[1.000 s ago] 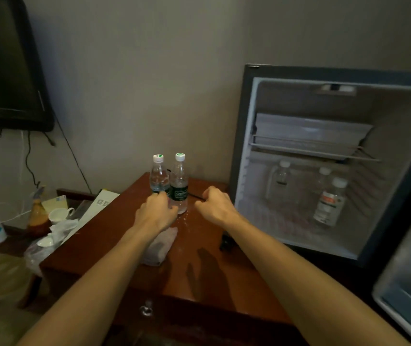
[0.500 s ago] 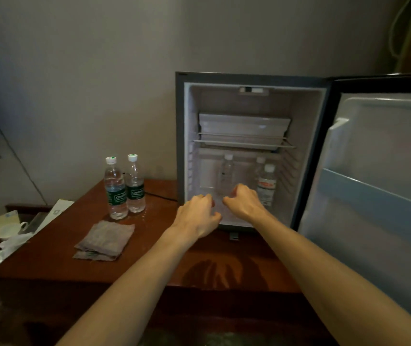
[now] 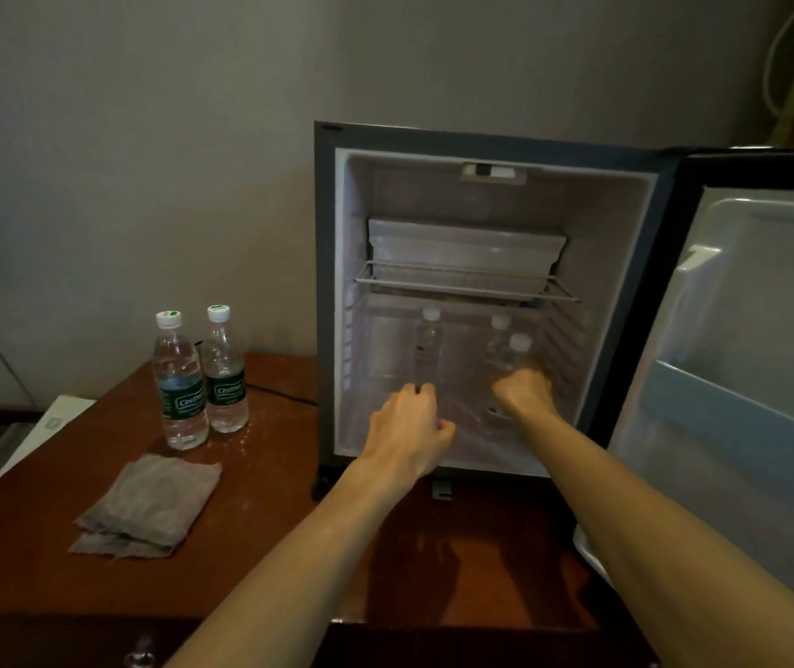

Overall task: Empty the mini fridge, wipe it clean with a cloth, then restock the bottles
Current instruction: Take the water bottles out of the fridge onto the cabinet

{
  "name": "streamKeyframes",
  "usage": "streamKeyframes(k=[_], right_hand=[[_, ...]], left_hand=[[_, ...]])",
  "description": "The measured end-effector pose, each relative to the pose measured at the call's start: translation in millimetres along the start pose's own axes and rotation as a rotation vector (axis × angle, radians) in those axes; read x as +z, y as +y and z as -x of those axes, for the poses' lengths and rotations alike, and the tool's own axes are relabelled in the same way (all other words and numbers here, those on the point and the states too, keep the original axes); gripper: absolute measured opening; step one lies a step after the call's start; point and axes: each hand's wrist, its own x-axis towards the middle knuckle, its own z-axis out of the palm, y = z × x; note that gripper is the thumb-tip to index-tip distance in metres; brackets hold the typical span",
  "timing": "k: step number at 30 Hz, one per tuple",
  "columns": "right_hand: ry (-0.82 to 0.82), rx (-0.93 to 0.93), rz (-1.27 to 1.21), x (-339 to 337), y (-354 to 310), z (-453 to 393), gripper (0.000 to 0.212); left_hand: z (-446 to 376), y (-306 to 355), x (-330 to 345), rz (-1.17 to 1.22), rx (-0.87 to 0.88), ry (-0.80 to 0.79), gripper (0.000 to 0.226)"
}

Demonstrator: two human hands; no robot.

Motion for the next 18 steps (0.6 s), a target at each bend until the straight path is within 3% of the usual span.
streamKeyframes(k=[4, 7, 9, 14, 18], right_hand=[[0.123, 0.008, -0.041, 4, -7, -24, 0.041], [0.176, 0.100, -0.130, 3, -9, -37, 0.077], [0.157, 0.105, -0.181, 8, -5, -48, 0.087], [0.146, 0.027, -0.162, 20, 13, -57, 0.055], [0.153, -0.059, -0.203, 19, 24, -59, 0.041]], left_hand=[[-15, -6, 5, 0.015, -0.005, -0.013, 0.033], [-24, -9, 8, 0.025, -0.015, -0.032, 0.037], [-29, -10, 11, 0.017, -0.018, -0.044, 0.039], [-47, -19, 25, 0.088, -0.011, -0.094, 0.048], [-90, -21, 32, 0.102, -0.137, -0.049, 0.066]])
